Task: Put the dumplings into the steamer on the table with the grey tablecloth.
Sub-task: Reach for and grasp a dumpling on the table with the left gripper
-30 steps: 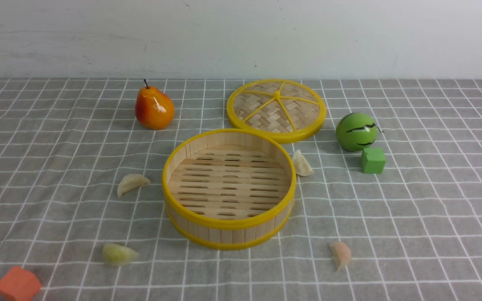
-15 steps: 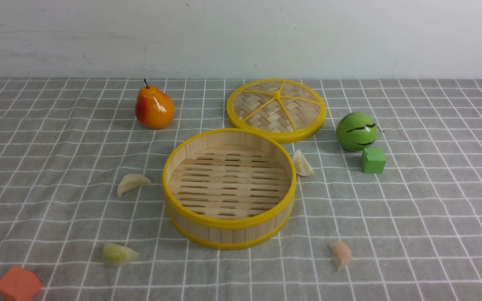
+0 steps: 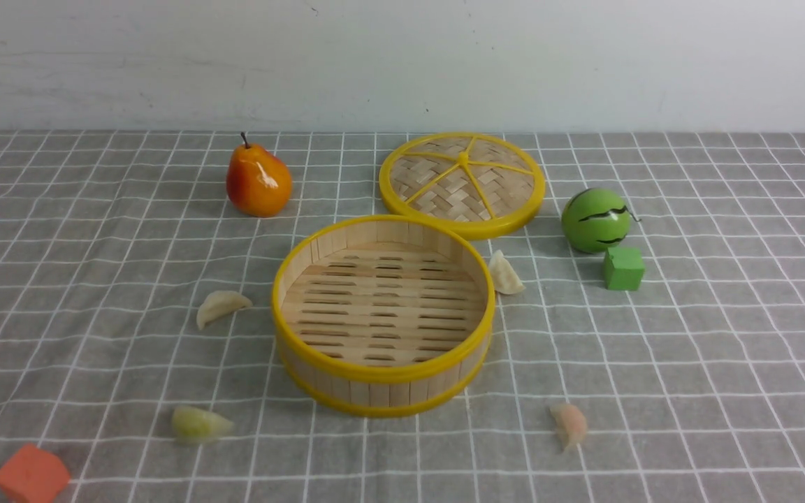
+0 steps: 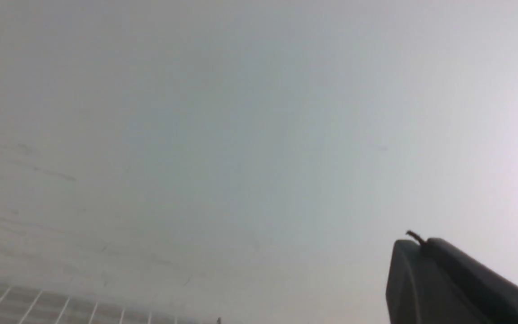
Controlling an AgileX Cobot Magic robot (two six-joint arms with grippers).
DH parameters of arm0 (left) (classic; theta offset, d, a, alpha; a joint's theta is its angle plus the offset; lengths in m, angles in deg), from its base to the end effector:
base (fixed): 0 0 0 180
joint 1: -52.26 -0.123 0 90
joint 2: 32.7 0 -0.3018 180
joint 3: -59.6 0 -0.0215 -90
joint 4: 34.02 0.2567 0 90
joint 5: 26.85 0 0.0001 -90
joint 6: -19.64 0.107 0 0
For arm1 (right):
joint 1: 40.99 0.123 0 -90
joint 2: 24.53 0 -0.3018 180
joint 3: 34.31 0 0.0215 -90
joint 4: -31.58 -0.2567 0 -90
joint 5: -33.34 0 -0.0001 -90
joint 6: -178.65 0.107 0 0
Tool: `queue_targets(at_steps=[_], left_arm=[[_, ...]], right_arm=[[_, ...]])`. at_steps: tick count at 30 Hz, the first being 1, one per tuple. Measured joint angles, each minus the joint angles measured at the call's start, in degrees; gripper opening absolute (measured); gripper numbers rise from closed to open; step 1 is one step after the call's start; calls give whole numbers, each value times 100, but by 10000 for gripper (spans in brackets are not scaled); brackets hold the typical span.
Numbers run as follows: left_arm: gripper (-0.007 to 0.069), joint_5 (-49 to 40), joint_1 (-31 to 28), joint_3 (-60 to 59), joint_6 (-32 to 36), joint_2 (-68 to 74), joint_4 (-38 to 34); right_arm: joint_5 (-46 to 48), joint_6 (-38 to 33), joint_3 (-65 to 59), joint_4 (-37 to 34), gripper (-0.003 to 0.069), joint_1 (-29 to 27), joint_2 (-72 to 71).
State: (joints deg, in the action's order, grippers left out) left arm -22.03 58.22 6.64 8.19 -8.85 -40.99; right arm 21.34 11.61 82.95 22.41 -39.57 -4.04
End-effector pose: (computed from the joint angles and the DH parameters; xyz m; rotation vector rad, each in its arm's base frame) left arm 0.0705 -0.0063 0.3575 -0.1459 1.2568 -0.3609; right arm 0.0711 -0.0018 0.3143 0.2514 1.2273 0.3326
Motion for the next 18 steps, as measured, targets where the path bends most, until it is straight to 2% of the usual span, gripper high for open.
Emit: queue_targets(at_steps=[3, 5, 8, 9, 12, 13, 15, 18], left_arm=[[-14, -615, 0, 615, 144, 1205, -18], [-14, -1495, 0, 1098, 179, 2281, -156], [-14, -2283, 0, 1583, 226, 3139, -334], [-14, -2761, 0, 1986, 308, 3786, -463], [-14, -3201, 0, 2569, 448, 4758, -590], [-14, -3215, 0, 2611, 476, 4884, -591], [-14, -3359, 0, 3178, 685, 5629, -601], [-14, -3508, 0, 3666, 881, 6238, -491]], right_arm=[[446, -232, 452, 75, -11, 0, 743], [1111, -387, 700, 128, -8, 0, 1401], [2066, -392, 989, 152, -6, 0, 1920], [3212, -438, 1354, 147, -5, 47, 2252], [4703, -930, 1870, 142, -4, 240, 2880], [4703, -930, 1892, 140, -4, 254, 2916], [5179, -1454, 2010, 58, -3, 451, 3295], [5117, -1642, 2010, 13, -4, 557, 3484]])
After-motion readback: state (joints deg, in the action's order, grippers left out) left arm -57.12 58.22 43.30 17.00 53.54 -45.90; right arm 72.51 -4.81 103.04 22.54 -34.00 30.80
